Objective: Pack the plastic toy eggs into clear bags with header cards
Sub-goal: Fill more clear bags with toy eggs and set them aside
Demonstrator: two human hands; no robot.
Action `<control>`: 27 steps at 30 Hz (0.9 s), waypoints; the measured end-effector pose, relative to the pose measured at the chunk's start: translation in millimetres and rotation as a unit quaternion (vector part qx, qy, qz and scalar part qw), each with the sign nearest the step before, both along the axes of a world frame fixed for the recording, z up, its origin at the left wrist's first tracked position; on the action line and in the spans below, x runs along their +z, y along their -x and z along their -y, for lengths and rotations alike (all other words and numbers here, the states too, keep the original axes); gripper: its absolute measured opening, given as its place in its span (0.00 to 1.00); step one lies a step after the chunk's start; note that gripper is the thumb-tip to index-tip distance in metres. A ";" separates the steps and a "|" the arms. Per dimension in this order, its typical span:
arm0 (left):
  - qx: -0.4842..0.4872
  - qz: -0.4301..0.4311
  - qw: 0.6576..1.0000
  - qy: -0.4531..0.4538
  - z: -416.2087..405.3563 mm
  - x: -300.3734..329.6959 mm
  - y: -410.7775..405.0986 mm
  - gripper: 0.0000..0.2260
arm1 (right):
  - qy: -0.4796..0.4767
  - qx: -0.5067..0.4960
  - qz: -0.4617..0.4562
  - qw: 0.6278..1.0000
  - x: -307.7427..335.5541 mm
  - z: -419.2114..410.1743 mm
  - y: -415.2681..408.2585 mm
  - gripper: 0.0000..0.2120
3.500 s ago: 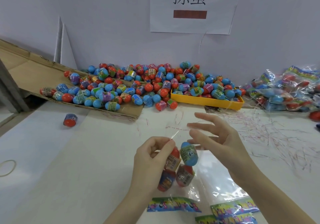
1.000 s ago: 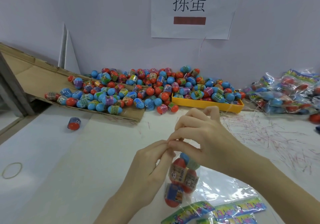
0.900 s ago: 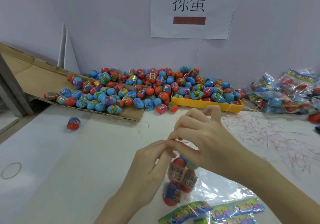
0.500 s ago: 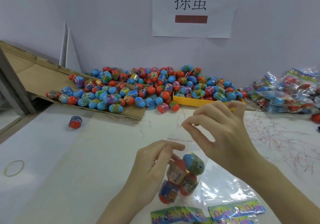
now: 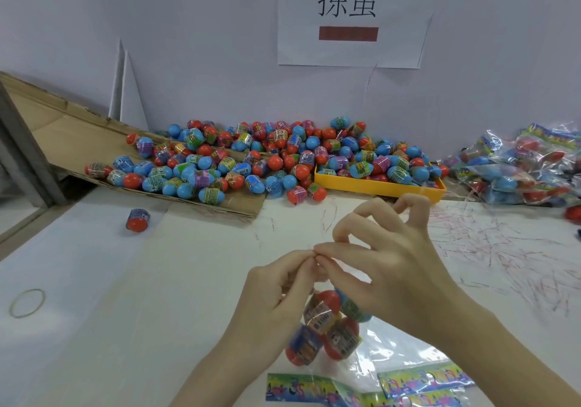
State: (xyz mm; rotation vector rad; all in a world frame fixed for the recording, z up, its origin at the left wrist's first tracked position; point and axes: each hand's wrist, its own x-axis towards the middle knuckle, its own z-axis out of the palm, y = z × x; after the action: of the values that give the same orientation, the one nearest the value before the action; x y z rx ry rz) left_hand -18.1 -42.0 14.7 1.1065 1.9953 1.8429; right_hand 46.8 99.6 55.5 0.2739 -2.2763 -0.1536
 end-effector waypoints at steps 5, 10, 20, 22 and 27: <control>0.032 -0.124 0.990 0.063 3.2 1.6 2.7 0.09 | 0.054 0.005 0.081 0.995 7.5 -0.5 3.6 0.08; 0.036 -0.162 0.983 0.081 3.8 -1.2 3.9 0.08 | 0.049 0.000 0.129 0.990 16.9 -0.2 4.3 0.05; 0.062 -0.189 0.977 0.076 2.6 -8.2 3.7 0.21 | -0.142 -0.108 0.029 0.984 7.4 9.8 5.4 0.15; 0.060 -0.183 0.978 0.083 3.4 -8.0 2.6 0.20 | -0.144 -0.124 0.005 0.982 4.9 9.6 6.3 0.16; 0.054 -0.153 0.983 0.086 4.1 -5.4 0.2 0.10 | -0.107 -0.139 -0.025 0.984 -0.4 9.3 8.0 0.13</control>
State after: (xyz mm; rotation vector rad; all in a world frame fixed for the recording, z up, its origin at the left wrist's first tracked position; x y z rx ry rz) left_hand -18.3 -46.2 9.3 1.3193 2.3758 1.5864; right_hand 38.8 90.3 55.1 0.0606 -2.2400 -0.5448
